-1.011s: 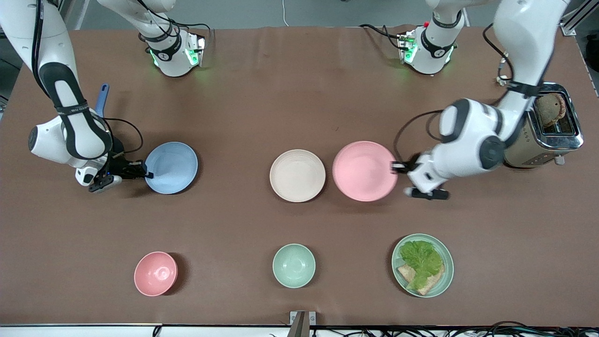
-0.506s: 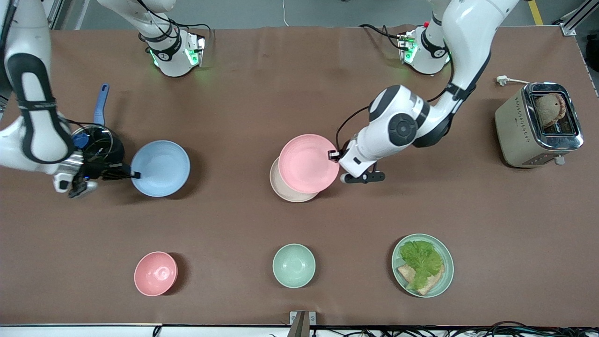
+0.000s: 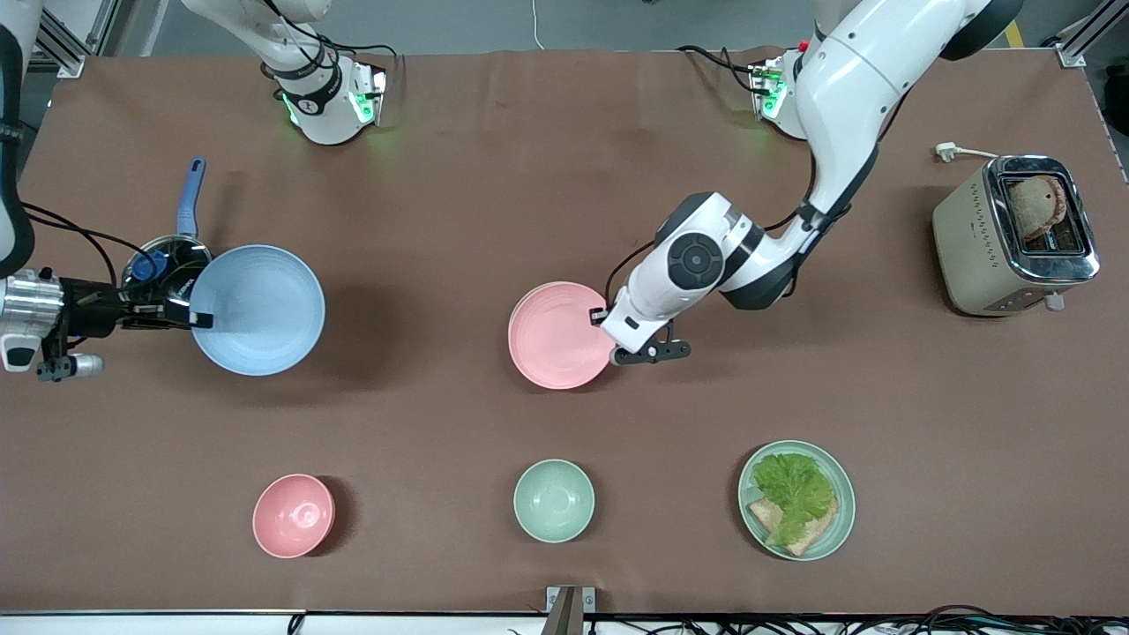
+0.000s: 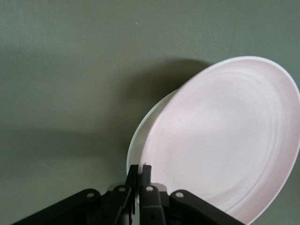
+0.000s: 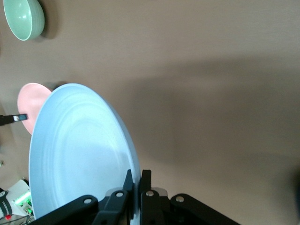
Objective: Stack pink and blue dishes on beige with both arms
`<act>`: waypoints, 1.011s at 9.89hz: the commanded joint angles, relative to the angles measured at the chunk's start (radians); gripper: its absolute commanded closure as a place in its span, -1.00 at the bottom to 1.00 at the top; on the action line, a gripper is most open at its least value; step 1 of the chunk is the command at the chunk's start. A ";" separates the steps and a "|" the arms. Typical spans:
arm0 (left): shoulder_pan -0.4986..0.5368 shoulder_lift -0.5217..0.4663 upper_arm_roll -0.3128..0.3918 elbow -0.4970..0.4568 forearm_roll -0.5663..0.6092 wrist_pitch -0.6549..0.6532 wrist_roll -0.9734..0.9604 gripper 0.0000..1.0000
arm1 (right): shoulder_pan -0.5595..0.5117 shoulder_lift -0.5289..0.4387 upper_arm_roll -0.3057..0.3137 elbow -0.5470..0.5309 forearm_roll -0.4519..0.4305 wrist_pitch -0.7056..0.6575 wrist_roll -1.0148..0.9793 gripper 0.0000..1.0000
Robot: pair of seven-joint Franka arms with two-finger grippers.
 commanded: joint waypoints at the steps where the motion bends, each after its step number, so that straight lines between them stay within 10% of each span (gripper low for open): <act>1: -0.006 0.030 0.010 0.000 0.028 0.012 -0.039 0.94 | 0.043 -0.030 0.088 -0.011 -0.035 0.059 0.173 0.99; 4: -0.003 0.024 0.010 -0.025 0.028 0.003 -0.054 0.41 | 0.043 -0.048 0.275 -0.080 -0.036 0.245 0.382 0.99; 5: 0.010 0.013 0.008 -0.017 0.028 -0.010 -0.072 -0.74 | 0.043 -0.071 0.344 -0.129 -0.035 0.325 0.442 0.99; 6: 0.017 -0.029 0.008 -0.008 0.029 -0.042 -0.069 -1.00 | 0.043 -0.083 0.404 -0.184 -0.035 0.408 0.486 0.99; 10: 0.156 -0.206 0.007 0.223 0.088 -0.441 0.098 -1.00 | 0.062 -0.076 0.641 -0.381 -0.033 0.799 0.640 0.99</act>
